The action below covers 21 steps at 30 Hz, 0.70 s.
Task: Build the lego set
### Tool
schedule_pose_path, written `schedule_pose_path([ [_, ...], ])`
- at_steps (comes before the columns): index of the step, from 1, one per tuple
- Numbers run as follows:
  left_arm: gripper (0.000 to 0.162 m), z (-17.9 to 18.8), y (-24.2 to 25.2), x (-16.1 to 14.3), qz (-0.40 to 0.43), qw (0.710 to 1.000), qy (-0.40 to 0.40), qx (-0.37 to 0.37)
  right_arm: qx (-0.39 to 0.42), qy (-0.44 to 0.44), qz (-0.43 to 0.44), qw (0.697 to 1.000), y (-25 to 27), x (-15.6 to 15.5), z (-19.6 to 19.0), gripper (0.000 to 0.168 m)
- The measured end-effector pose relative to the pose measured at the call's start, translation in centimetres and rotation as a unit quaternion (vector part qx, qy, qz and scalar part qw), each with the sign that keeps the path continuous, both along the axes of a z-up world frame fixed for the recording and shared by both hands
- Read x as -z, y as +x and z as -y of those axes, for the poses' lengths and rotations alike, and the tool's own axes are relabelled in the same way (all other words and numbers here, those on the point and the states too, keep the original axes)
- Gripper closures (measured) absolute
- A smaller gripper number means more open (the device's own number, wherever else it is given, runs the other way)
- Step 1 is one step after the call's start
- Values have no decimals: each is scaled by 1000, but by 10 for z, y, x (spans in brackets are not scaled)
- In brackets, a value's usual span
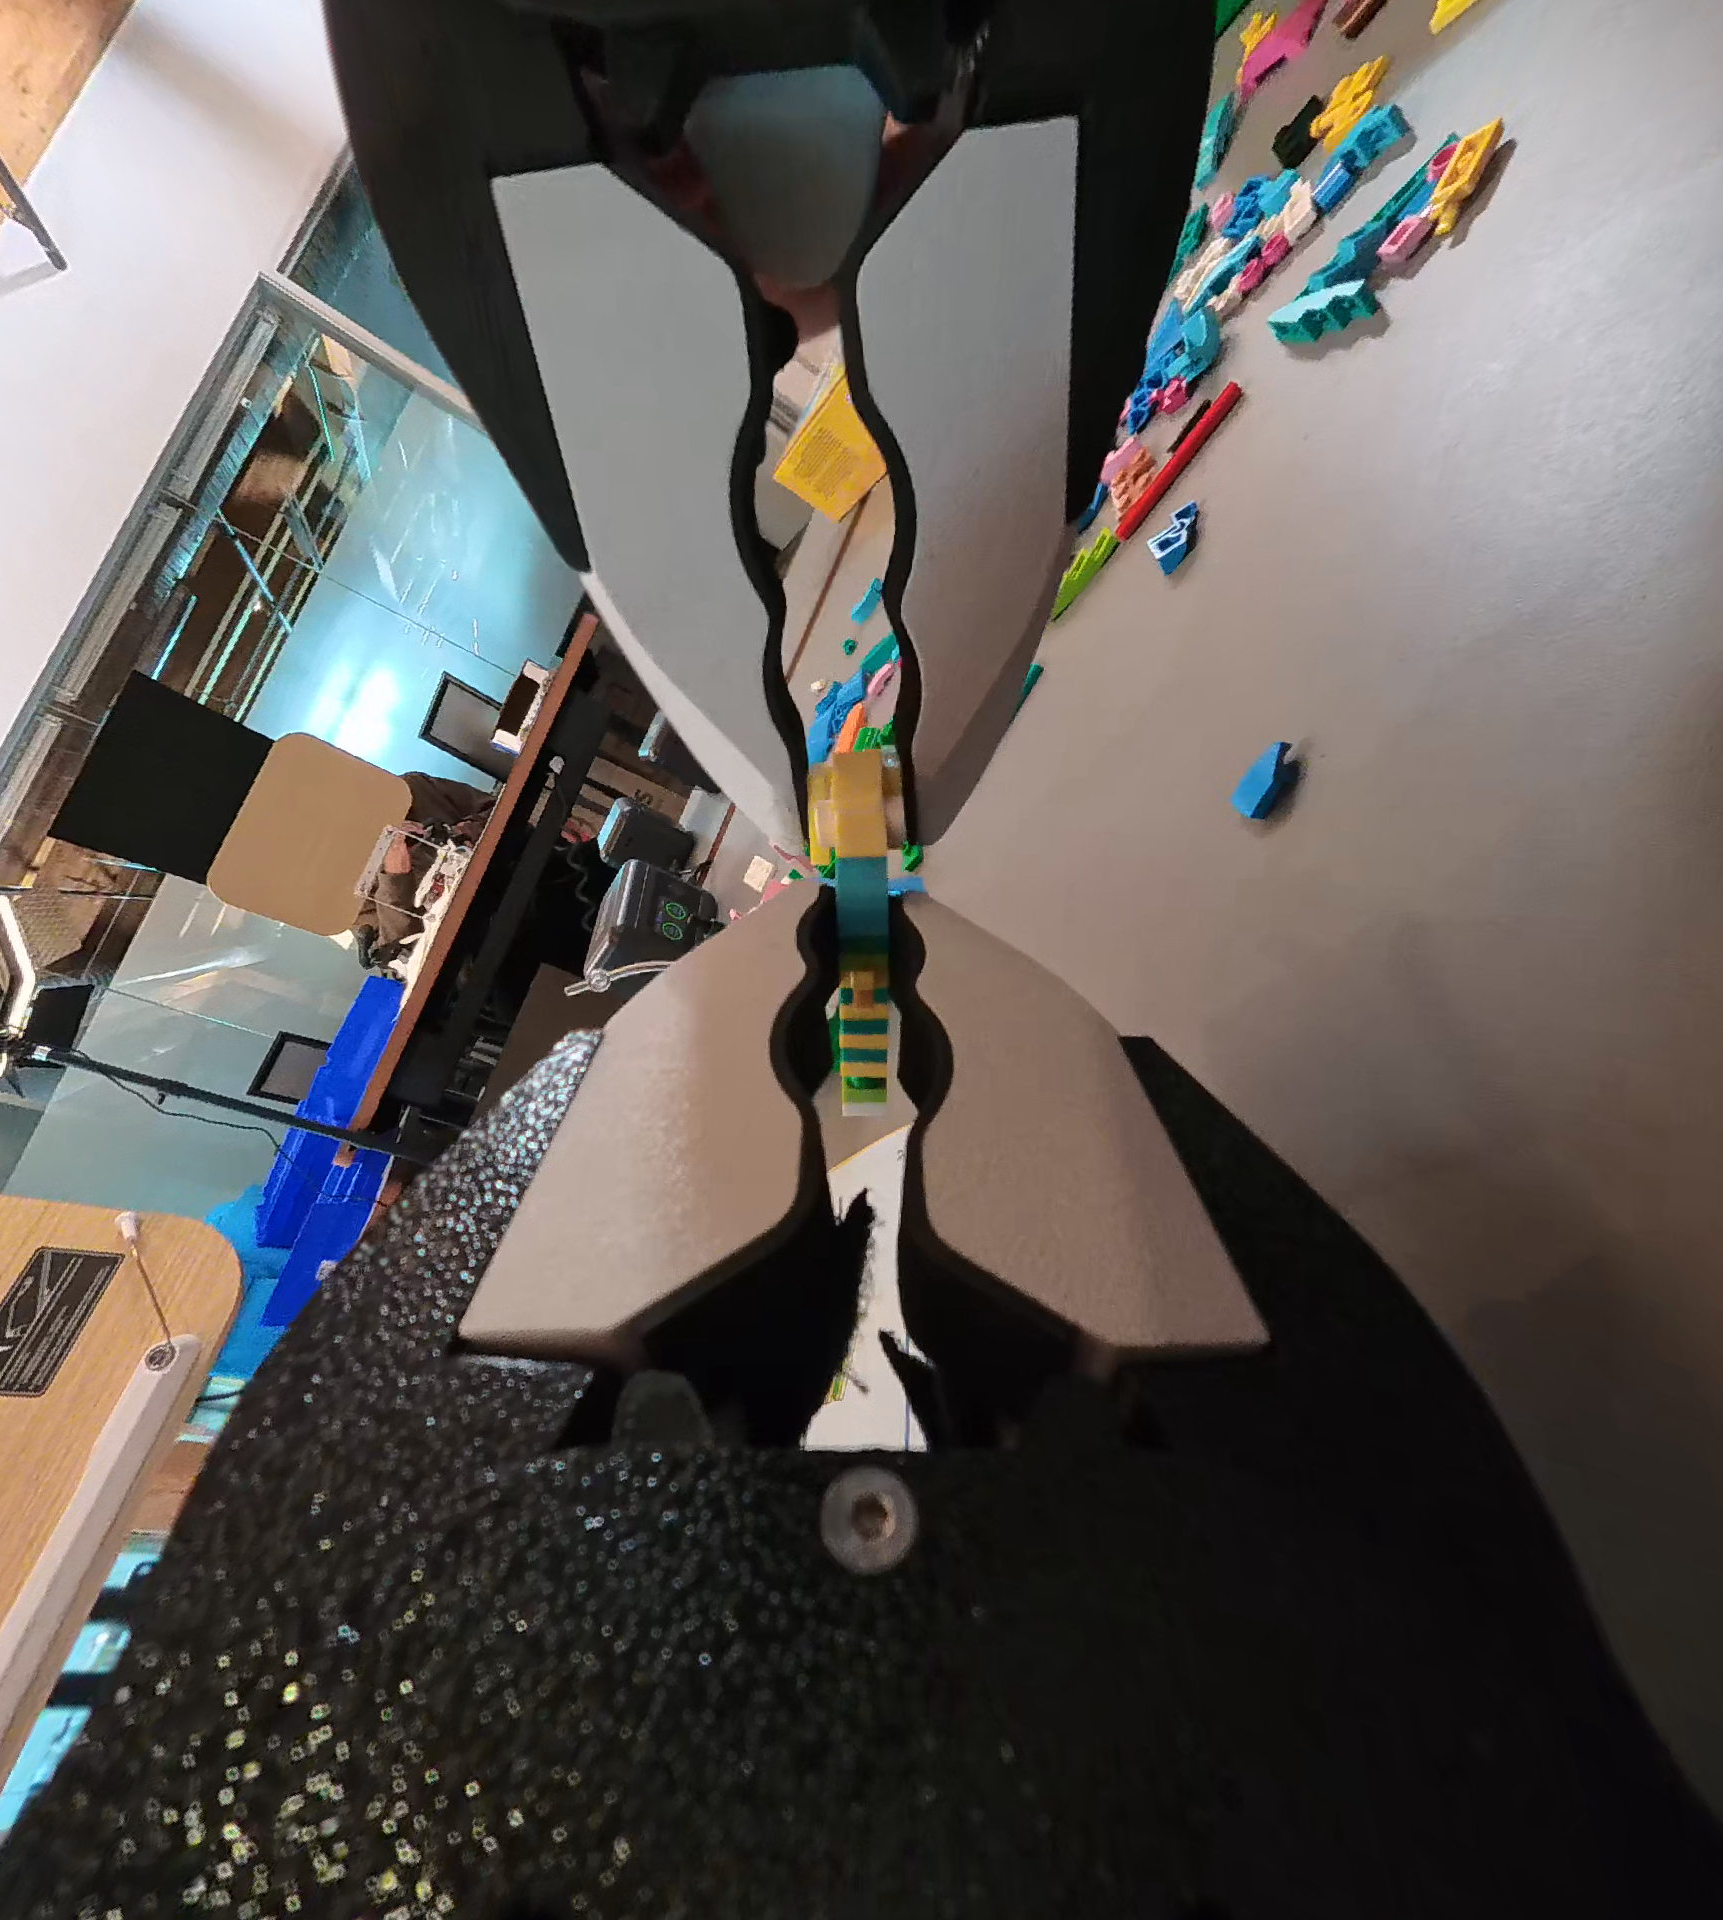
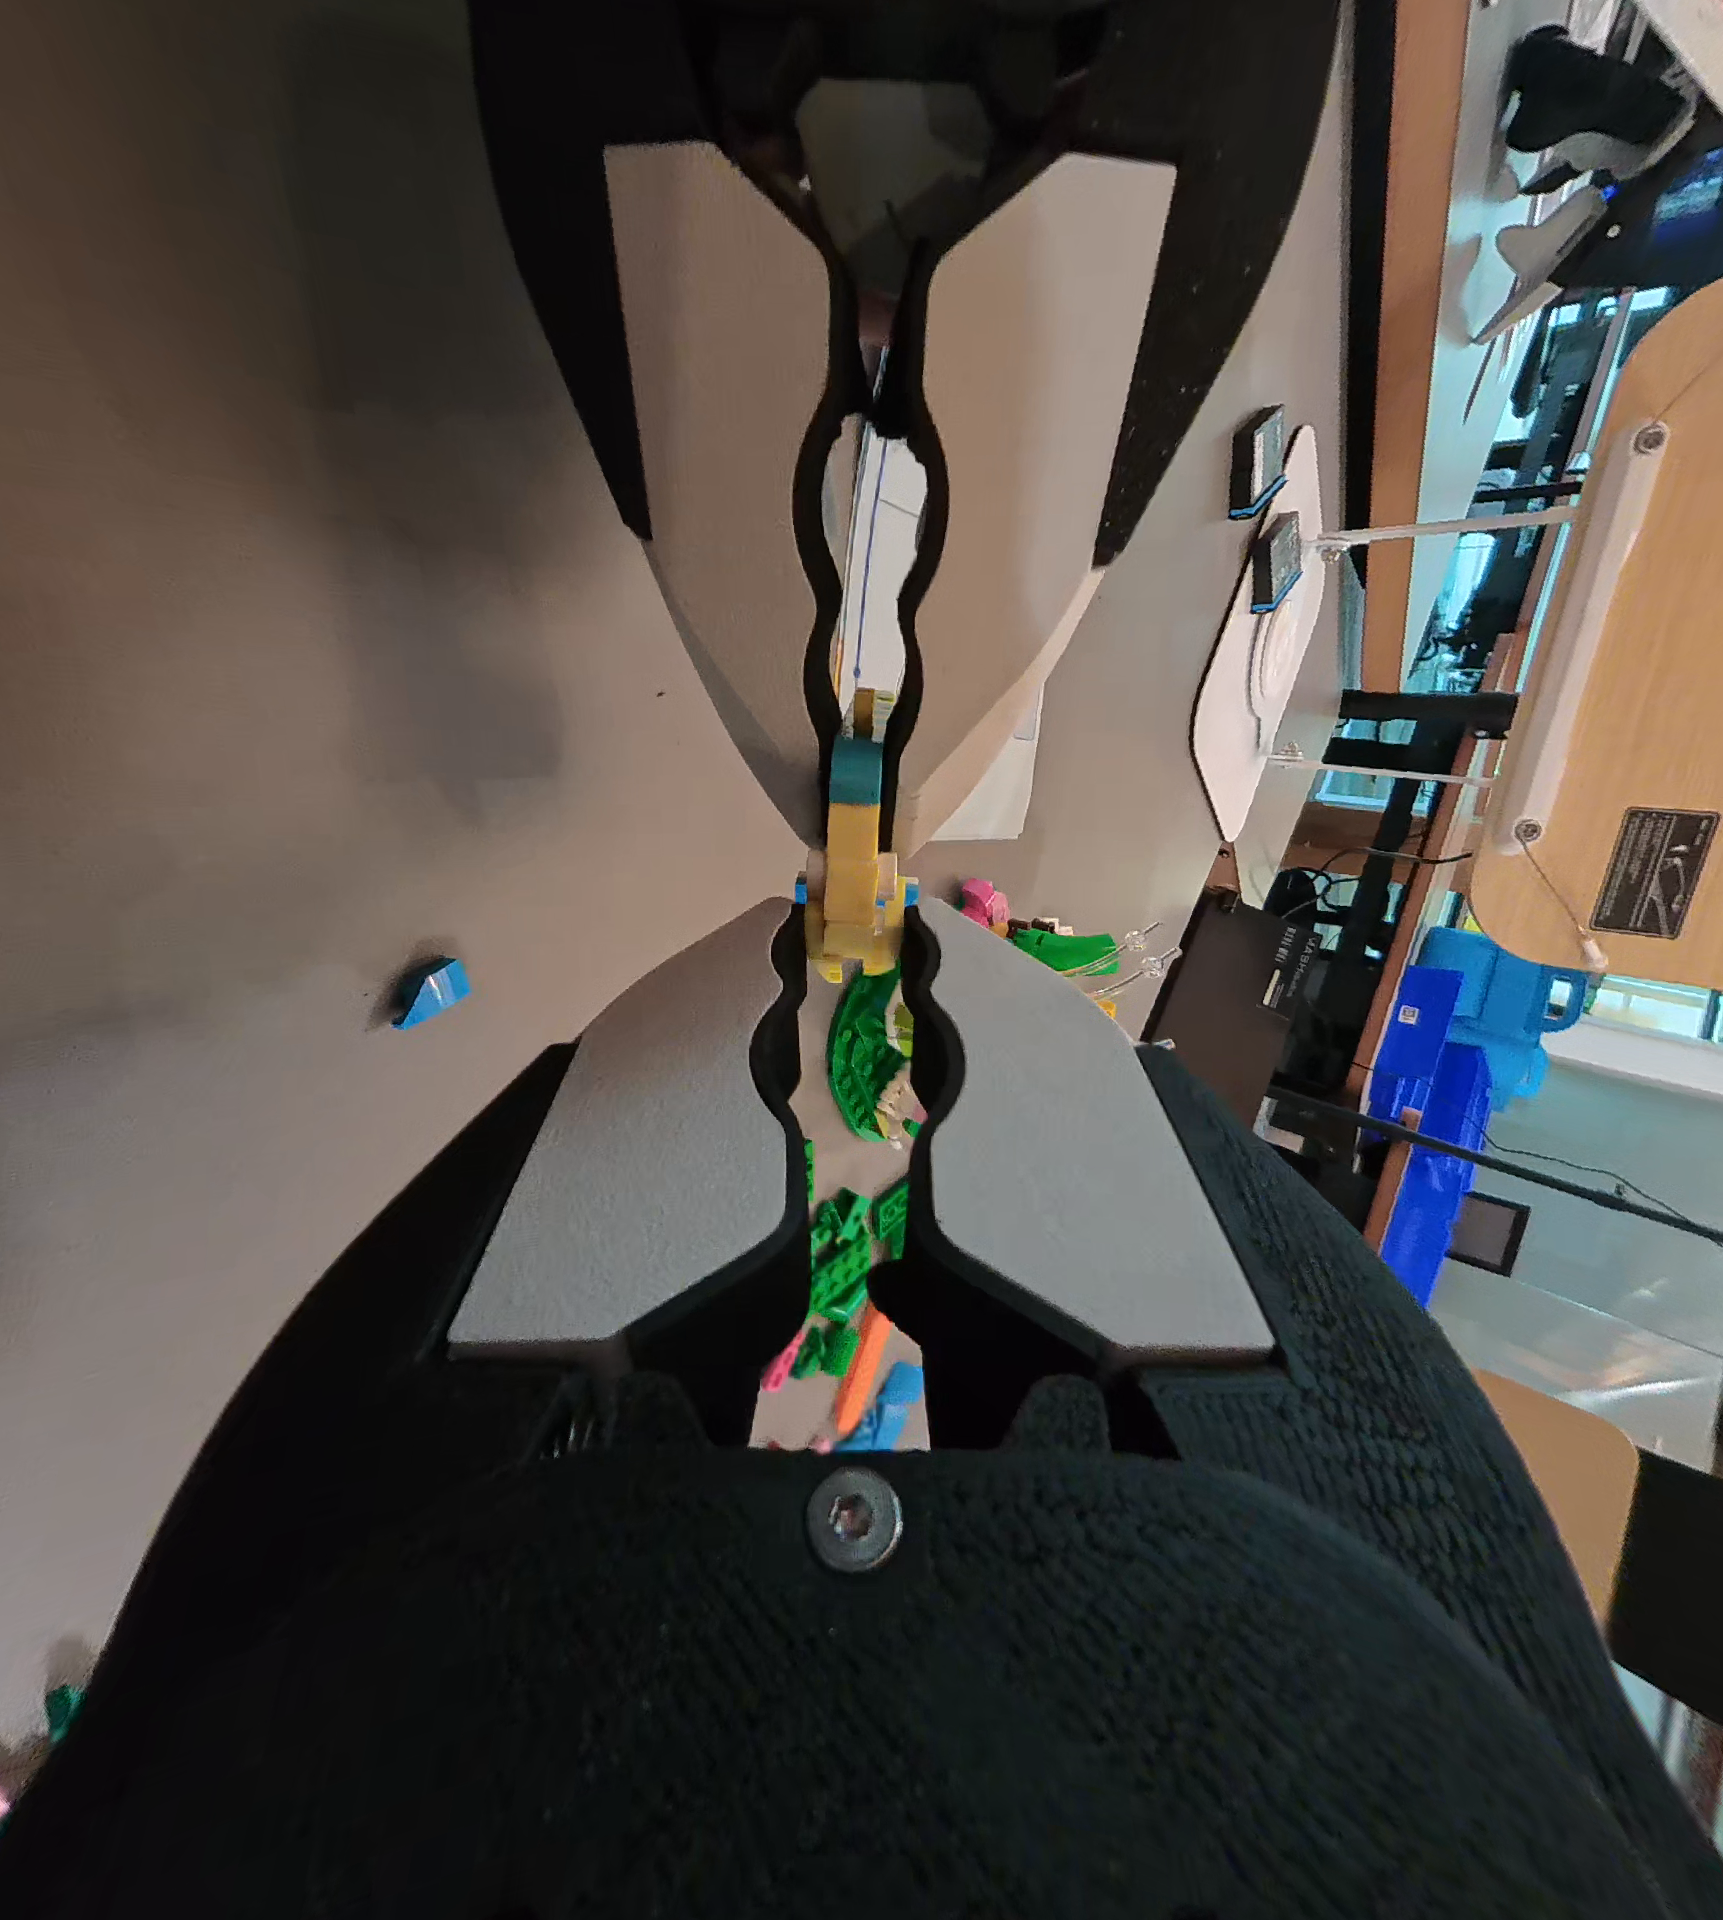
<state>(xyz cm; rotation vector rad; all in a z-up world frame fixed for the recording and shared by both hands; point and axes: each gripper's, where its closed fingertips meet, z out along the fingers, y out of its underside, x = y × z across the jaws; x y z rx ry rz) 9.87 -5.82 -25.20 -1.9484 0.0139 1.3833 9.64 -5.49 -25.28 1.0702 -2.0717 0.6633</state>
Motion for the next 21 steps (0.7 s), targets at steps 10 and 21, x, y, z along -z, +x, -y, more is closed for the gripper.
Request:
schedule_pose_path([
  [10, 153, 1, -2, 4, -3, 1000, -17, -12, -10, 46, -115, 992, -3, 2, -2, 154],
  [21, 154, -1, -1, 7, -8, 999, -32, -10, -19, 72, -86, 994, -3, 6, -5, 154],
])
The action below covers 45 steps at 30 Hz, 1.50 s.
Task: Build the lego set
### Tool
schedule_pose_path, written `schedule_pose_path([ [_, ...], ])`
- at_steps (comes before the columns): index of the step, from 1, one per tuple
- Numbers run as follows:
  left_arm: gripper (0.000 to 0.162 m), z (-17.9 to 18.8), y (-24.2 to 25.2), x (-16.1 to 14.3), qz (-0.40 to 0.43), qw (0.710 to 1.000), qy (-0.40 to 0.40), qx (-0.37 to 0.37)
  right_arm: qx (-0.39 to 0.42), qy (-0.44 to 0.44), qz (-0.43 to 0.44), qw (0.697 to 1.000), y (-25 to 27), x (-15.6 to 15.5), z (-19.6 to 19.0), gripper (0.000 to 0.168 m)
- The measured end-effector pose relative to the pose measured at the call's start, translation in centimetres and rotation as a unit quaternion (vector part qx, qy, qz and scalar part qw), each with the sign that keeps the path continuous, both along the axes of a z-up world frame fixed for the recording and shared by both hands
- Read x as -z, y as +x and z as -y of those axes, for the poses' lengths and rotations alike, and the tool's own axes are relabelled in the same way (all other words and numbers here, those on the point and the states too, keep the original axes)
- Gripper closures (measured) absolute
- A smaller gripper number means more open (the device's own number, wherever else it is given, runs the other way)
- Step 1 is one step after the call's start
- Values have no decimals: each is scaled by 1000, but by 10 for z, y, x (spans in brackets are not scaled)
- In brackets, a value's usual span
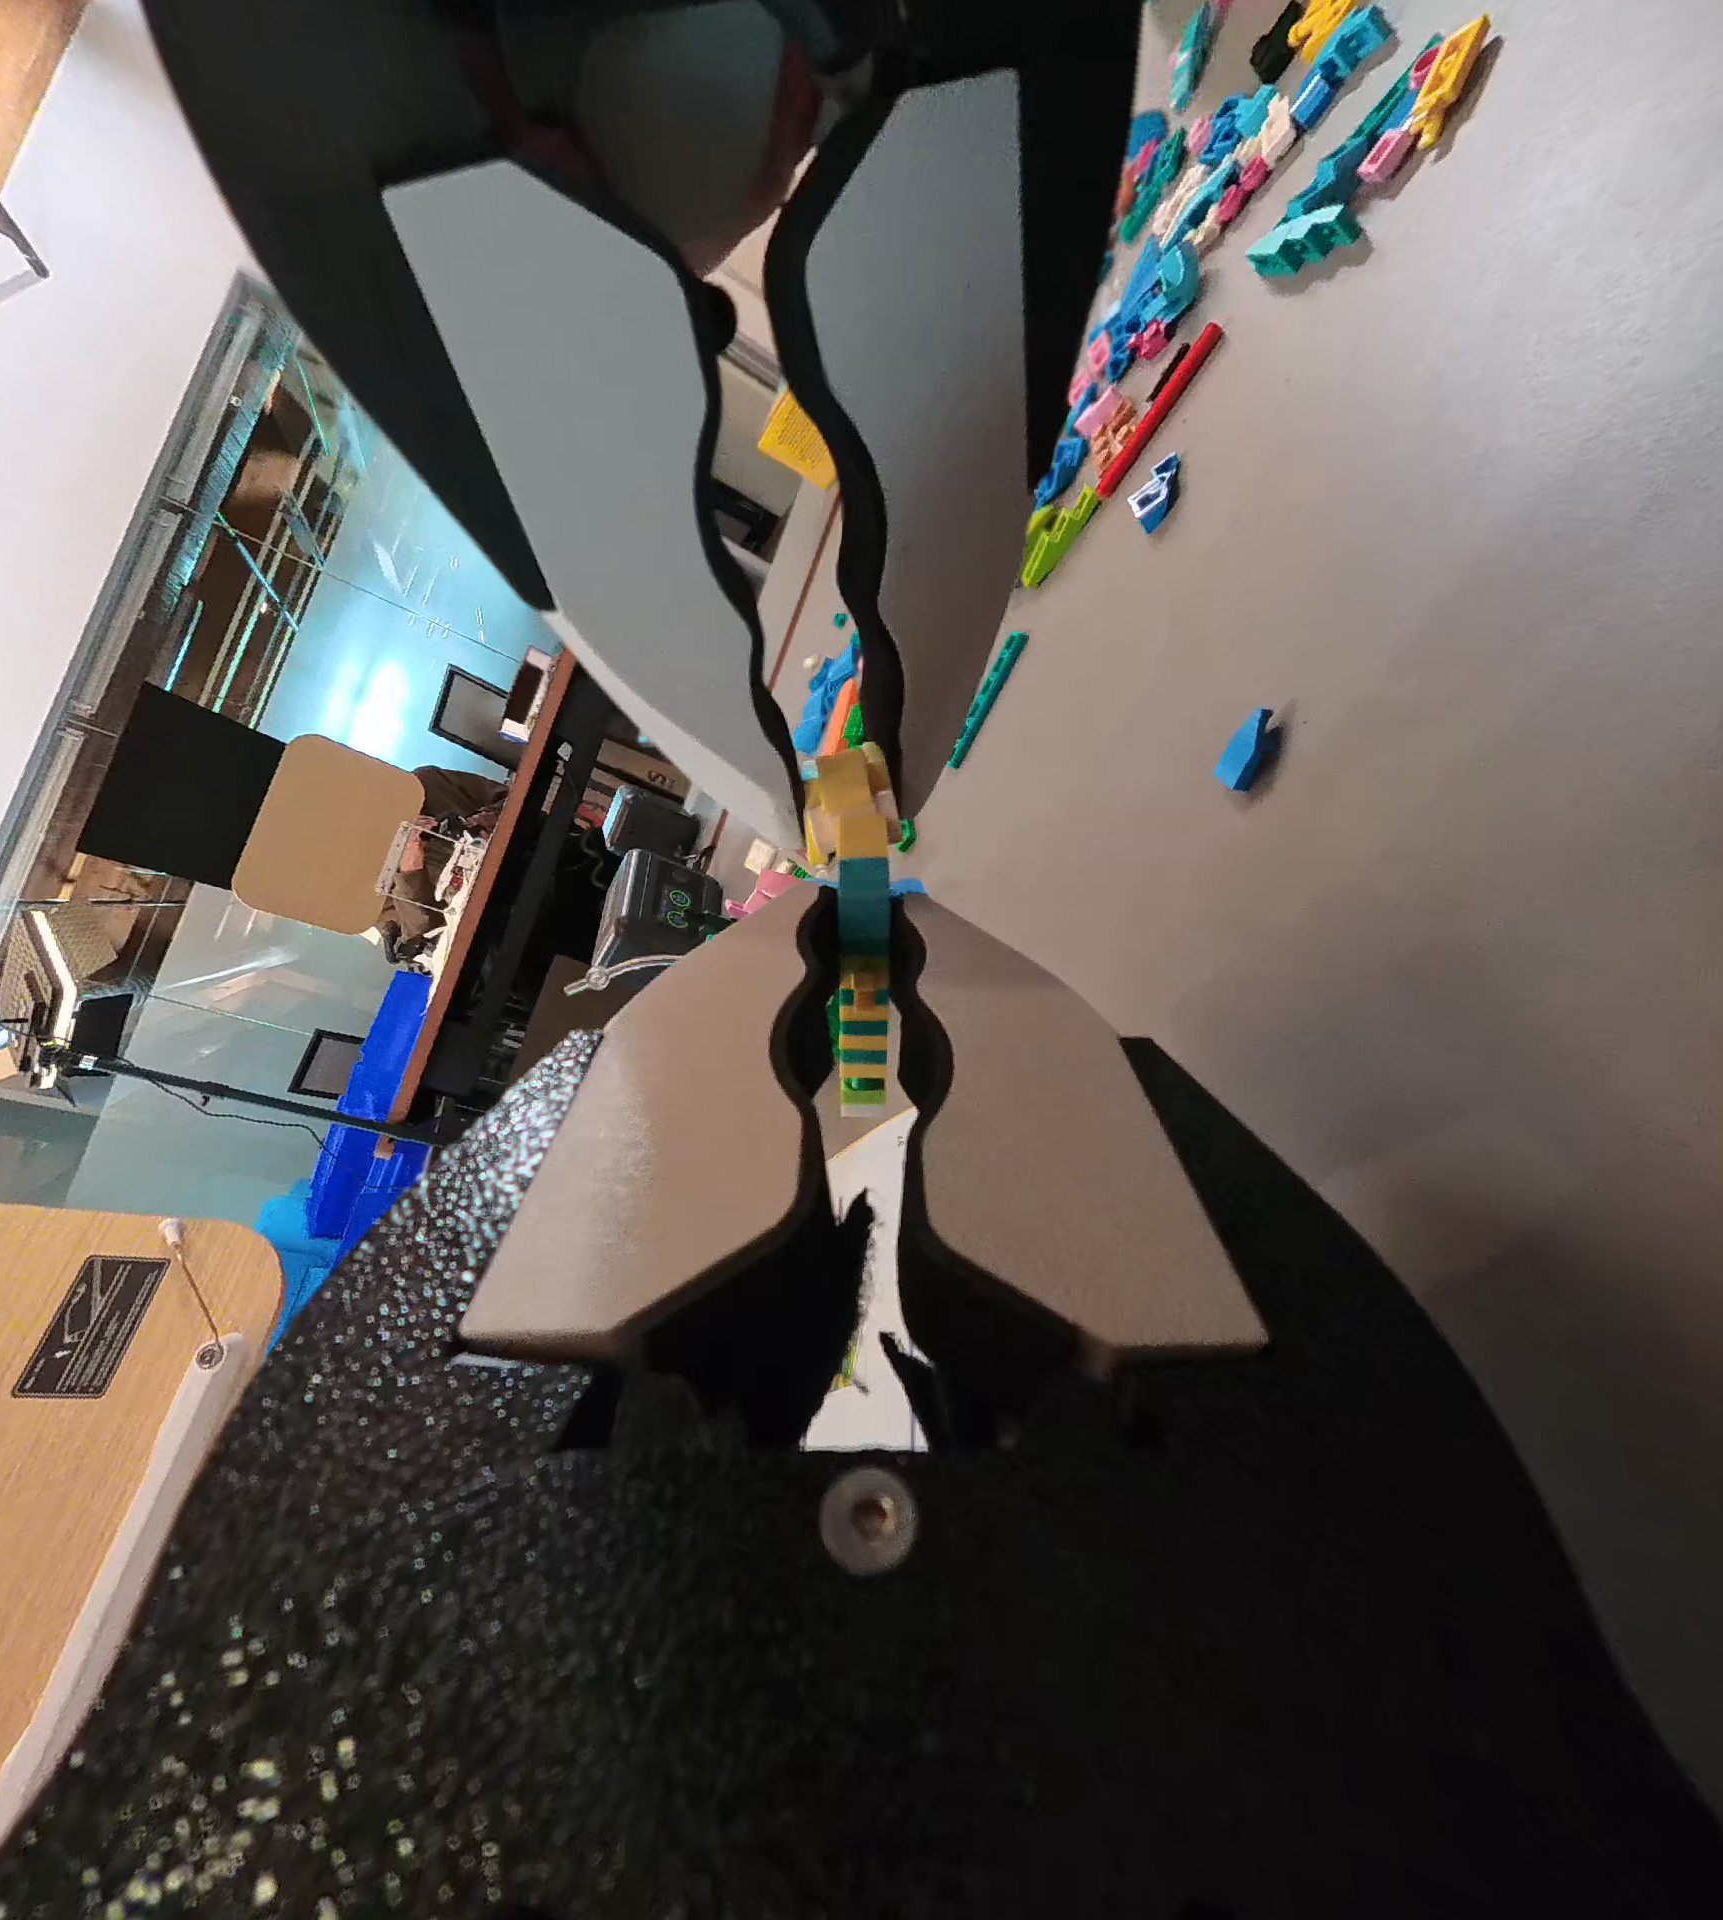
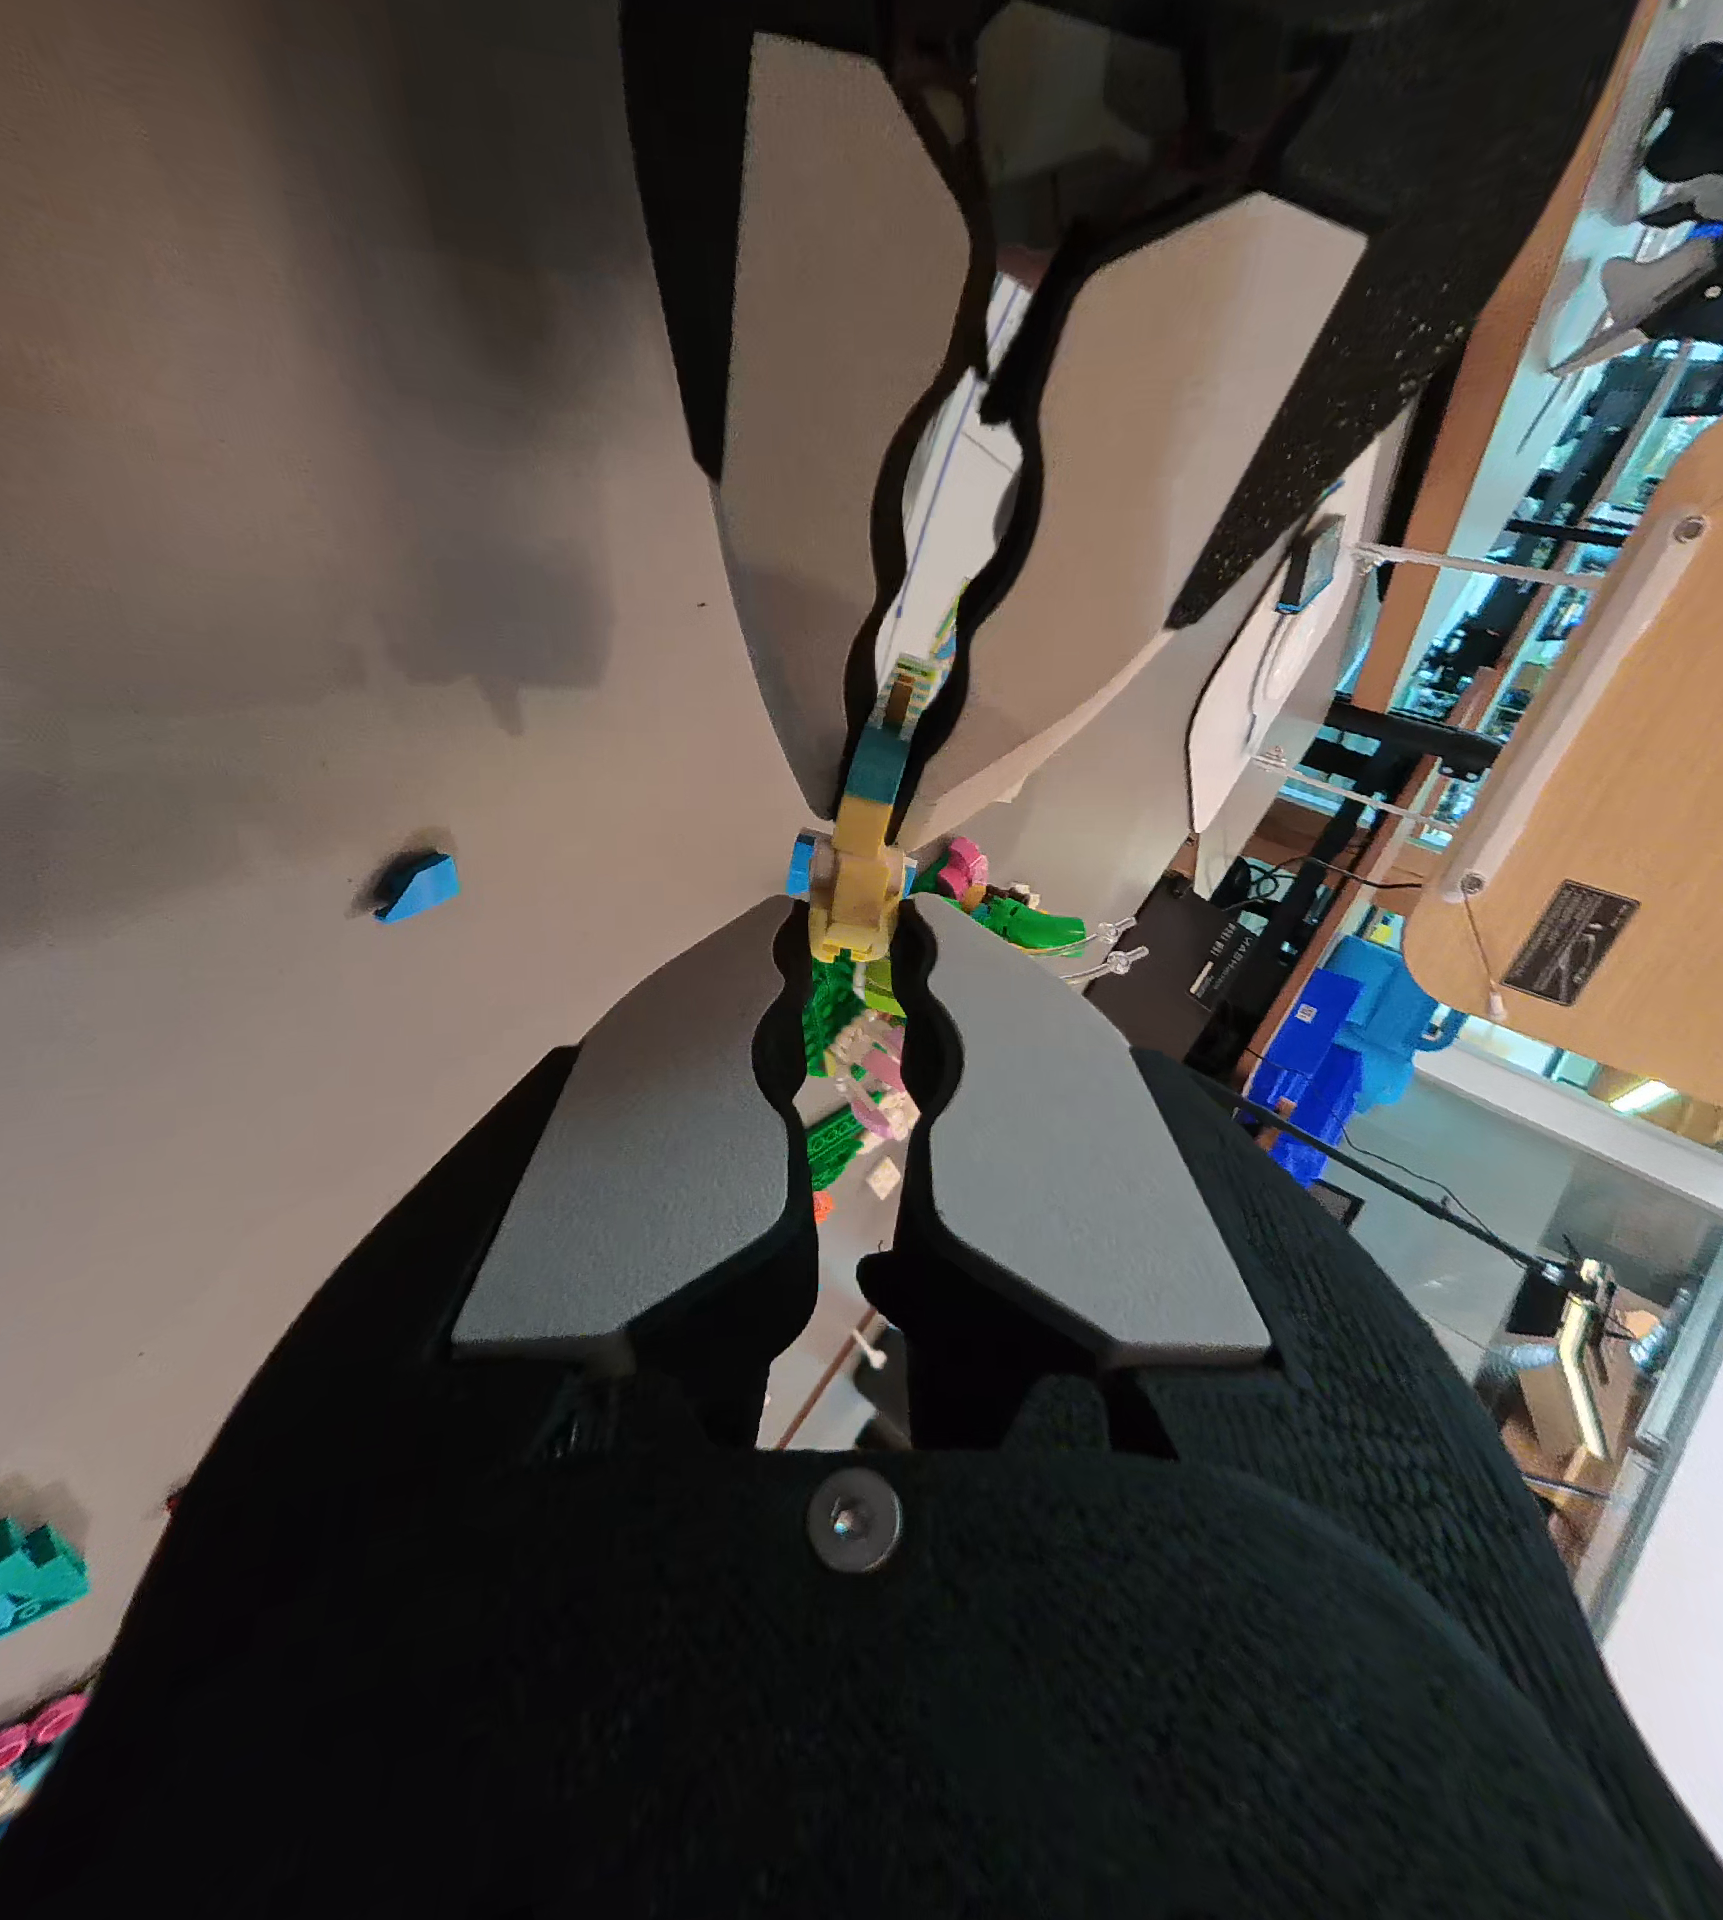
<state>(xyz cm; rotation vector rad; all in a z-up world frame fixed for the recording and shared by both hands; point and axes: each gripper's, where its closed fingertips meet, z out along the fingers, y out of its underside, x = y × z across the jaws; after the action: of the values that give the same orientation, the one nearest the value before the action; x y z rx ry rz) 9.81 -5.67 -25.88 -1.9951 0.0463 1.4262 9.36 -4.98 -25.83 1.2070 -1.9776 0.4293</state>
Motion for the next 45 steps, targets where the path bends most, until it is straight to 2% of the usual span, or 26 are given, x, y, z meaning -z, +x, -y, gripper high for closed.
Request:
schedule_pose_path([
  [7, 154, 3, -2, -5, 5, 1000, 24, -4, 40, -30, 43, 998, -1, -4, 3, 154],
  [12, 153, 6, -4, -5, 59, 995, 76, -6, 58, -61, -11, 996, -6, -8, 7, 155],
  [18, 154, 6, -4, -1, 67, 996, 63, -14, 68, -43, -61, 995, -10, -3, 7, 155],
  [30, 154, 0, -3, -6, 18, 999, 40, -5, 72, -39, 93, 992, -2, -5, 1, 152],
  [34, 154, 1, -4, -6, 24, 998, 51, -4, 74, -35, 129, 988, 0, -6, -3, 151],
  [40, 154, 0, -3, -6, 32, 998, 57, 1, 79, -41, 145, 985, 1, -5, -3, 151],
  [45, 154, 1, -4, -6, 37, 998, 60, 0, 82, -58, 140, 985, -2, -2, -2, 157],
])
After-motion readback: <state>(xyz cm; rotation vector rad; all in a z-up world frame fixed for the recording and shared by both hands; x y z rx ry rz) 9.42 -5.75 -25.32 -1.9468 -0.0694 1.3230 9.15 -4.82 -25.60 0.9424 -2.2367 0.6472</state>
